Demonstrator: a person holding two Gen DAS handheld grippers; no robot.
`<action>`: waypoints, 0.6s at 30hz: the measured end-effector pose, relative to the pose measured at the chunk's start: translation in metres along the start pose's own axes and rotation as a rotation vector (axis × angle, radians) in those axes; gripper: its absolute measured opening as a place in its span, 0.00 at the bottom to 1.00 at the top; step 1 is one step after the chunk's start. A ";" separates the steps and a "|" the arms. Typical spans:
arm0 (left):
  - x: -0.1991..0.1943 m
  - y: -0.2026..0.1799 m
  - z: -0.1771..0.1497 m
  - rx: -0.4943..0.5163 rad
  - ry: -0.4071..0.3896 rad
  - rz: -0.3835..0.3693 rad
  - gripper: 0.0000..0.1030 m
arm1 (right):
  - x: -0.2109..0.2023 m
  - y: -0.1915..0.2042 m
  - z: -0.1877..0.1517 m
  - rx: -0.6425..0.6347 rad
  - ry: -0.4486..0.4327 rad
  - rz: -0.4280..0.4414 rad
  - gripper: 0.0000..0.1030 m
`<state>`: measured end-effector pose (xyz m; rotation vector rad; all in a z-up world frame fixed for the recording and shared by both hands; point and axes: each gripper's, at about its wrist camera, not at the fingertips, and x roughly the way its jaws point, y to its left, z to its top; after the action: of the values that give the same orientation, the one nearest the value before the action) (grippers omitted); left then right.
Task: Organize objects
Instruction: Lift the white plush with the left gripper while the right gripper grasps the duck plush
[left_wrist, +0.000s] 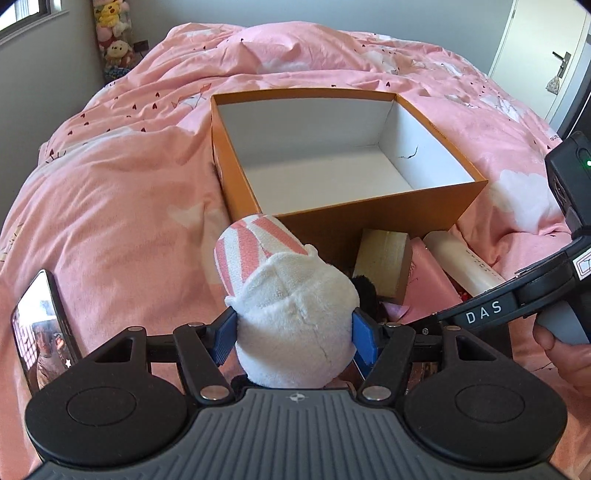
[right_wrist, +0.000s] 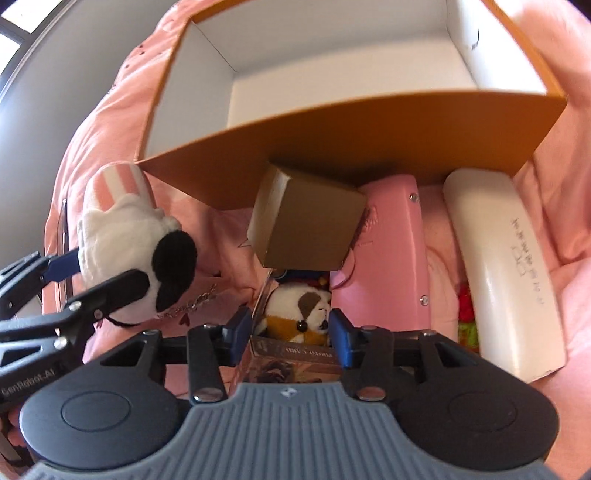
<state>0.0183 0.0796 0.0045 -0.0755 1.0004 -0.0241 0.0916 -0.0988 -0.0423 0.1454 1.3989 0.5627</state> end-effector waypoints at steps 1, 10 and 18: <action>0.003 0.001 0.000 -0.003 0.008 0.002 0.71 | 0.007 -0.002 0.002 0.017 0.015 0.009 0.47; 0.016 0.002 -0.004 -0.003 0.039 0.012 0.71 | 0.048 0.018 0.007 0.054 0.090 -0.086 0.68; 0.020 0.000 -0.005 0.011 0.043 0.026 0.71 | 0.074 0.028 0.006 0.026 0.107 -0.164 0.55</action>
<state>0.0253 0.0787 -0.0150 -0.0518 1.0439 -0.0072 0.0944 -0.0402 -0.0949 0.0210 1.5068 0.4216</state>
